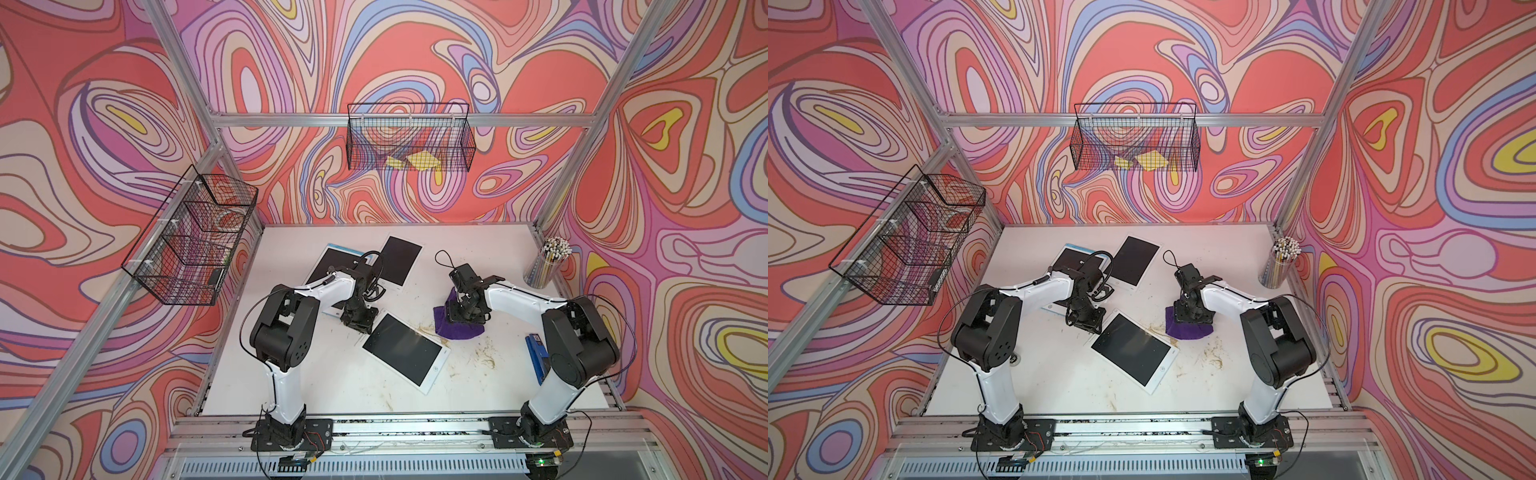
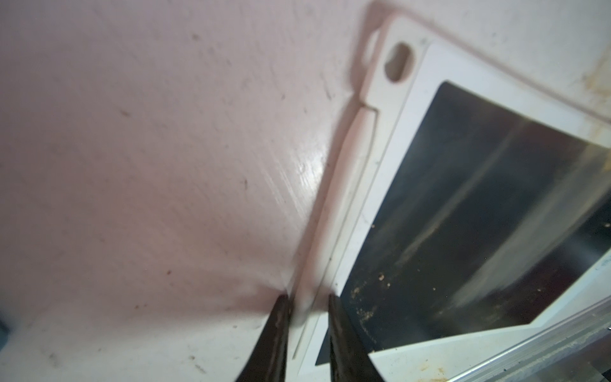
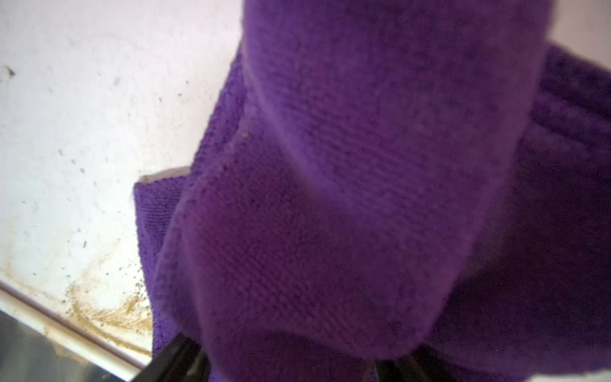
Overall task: Wipe the drawing tablet
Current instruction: Pick up the cleaning item at the center of the board.
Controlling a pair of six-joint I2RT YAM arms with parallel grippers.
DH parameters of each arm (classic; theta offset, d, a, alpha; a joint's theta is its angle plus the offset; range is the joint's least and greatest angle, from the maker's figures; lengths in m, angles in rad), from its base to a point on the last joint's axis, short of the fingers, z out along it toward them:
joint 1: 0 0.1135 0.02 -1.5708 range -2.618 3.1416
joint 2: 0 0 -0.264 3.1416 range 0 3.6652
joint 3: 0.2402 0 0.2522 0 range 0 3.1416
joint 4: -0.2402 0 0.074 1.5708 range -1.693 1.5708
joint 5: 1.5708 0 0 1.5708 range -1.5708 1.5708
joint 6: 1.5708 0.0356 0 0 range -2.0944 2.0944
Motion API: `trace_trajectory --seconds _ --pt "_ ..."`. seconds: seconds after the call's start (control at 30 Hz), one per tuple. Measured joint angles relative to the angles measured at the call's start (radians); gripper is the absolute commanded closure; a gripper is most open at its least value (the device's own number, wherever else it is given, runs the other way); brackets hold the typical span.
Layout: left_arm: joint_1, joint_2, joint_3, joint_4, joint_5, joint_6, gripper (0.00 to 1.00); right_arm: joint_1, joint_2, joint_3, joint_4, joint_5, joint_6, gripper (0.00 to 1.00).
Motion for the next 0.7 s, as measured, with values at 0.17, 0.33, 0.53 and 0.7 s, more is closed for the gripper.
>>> trace_trajectory --seconds 0.17,0.33,0.53,0.7 --pt "-0.001 0.000 0.003 -0.005 -0.008 0.000 0.77 0.012 0.016 0.016 -0.023 0.038 0.000 0.46" --pt "-0.001 0.000 0.003 -0.006 -0.008 0.000 0.77 0.018 0.029 0.027 -0.035 0.069 0.002 0.92" --pt "-0.002 0.000 0.005 -0.010 -0.011 0.000 0.77 0.018 -0.039 -0.005 -0.032 0.066 0.018 1.00" --pt "-0.002 0.000 0.005 -0.016 -0.013 0.000 0.78 0.031 -0.205 0.083 -0.164 0.029 0.020 1.00"
